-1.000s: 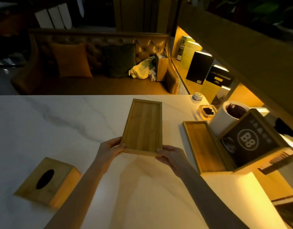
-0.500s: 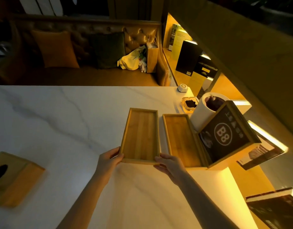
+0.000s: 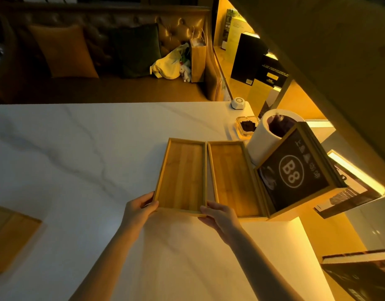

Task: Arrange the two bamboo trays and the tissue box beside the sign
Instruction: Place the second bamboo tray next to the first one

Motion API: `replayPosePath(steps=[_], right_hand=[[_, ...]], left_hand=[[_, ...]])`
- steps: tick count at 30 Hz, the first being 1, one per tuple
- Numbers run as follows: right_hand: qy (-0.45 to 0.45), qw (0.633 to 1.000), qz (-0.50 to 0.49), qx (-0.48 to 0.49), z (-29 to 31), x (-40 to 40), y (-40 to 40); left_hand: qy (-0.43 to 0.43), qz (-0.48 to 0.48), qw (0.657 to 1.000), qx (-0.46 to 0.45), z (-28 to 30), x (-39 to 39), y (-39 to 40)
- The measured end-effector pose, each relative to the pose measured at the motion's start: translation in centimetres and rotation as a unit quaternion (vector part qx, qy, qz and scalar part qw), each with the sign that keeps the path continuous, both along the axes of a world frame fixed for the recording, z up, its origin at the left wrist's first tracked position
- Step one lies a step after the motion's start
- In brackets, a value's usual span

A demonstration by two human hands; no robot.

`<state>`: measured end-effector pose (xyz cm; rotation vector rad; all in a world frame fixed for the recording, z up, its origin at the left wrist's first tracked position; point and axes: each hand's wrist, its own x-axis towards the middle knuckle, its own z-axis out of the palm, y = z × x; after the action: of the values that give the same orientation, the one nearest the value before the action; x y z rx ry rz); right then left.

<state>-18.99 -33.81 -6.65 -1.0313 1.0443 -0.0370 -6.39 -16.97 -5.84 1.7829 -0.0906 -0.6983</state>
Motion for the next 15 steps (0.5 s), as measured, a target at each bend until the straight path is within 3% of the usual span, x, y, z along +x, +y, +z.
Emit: replayPosePath(steps=[15], right_hand=[[0.036, 0.997, 0.020, -0.071, -1.4, 0.0, 0.0]], left_hand=[[-0.026, -0.024, 0.998, 0.043, -1.6, -0.1, -0.5]])
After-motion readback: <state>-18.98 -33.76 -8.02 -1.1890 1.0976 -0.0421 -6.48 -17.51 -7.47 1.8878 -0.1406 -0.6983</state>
